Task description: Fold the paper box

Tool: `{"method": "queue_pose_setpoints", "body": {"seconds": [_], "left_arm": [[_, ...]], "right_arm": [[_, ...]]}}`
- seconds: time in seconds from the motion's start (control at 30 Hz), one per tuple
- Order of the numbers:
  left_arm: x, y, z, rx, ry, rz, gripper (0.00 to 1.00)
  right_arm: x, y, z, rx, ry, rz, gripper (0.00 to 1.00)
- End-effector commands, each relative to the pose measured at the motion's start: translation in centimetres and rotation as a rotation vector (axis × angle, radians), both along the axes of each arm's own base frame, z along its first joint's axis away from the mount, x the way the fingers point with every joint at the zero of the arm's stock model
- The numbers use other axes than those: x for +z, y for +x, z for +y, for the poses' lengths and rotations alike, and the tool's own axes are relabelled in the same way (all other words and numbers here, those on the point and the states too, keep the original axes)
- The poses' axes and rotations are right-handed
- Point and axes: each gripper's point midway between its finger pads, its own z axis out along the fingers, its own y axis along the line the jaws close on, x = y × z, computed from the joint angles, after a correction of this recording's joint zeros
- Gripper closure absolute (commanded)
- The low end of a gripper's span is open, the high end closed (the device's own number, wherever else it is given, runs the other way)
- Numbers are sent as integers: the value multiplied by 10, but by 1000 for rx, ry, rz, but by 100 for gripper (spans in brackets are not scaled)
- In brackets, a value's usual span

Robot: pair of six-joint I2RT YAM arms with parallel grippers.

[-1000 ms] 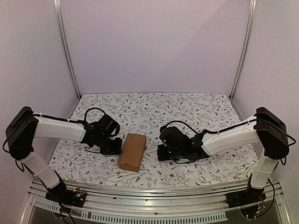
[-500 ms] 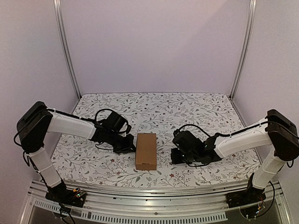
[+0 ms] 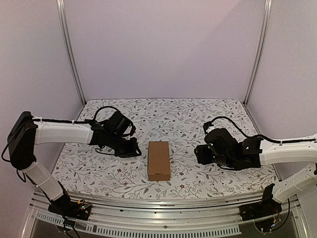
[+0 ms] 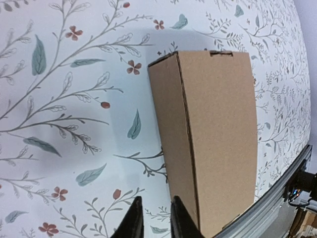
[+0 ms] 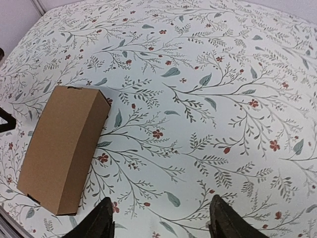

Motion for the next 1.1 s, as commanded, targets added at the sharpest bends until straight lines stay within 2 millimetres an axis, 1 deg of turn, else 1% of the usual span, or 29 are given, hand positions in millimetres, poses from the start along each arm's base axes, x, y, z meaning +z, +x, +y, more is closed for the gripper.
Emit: {"method": "queue_pose_setpoints", "body": {"seconds": [0.0, 0.03, 0.07, 0.17, 0.27, 0.3, 0.33, 0.37, 0.43, 0.57, 0.63, 0.73, 0.9, 1.0, 1.07], "left_arm": [[44, 4, 30, 19, 107, -118, 74], [51, 2, 35, 19, 119, -134, 71], [58, 2, 44, 34, 148, -156, 69], [82, 3, 61, 56, 182, -233, 54], [110, 3, 78, 81, 199, -318, 44], [120, 2, 83, 84, 201, -347, 35], [129, 1, 88, 85, 202, -376, 16], [139, 0, 92, 84, 202, -404, 2], [155, -3, 102, 91, 208, -459, 1], [182, -13, 121, 104, 188, -558, 0], [190, -19, 129, 109, 185, -598, 0], [196, -27, 141, 93, 182, -666, 0], [197, -42, 157, 85, 162, -749, 0], [196, -49, 161, 89, 133, -769, 1], [198, -52, 163, 87, 121, -781, 0]], "right_arm": [[20, 1, -44, -63, -139, -96, 19], [27, 1, -50, -69, -149, -114, 4], [32, 0, -55, -76, -159, -126, 2], [52, -3, -72, -94, -166, -175, 1], [74, -6, -85, -109, -159, -224, 1], [80, -7, -90, -114, -165, -235, 1], [88, -8, -96, -127, -160, -256, 1], [95, -9, -102, -140, -155, -271, 1], [109, -10, -115, -183, -151, -307, 1], [126, -14, -138, -260, -138, -356, 1], [132, -15, -149, -299, -139, -376, 1], [137, -19, -164, -339, -144, -398, 1], [140, -26, -183, -369, -185, -407, 1], [136, -30, -185, -359, -161, -387, 1], [134, -32, -189, -359, -181, -393, 1]]}}
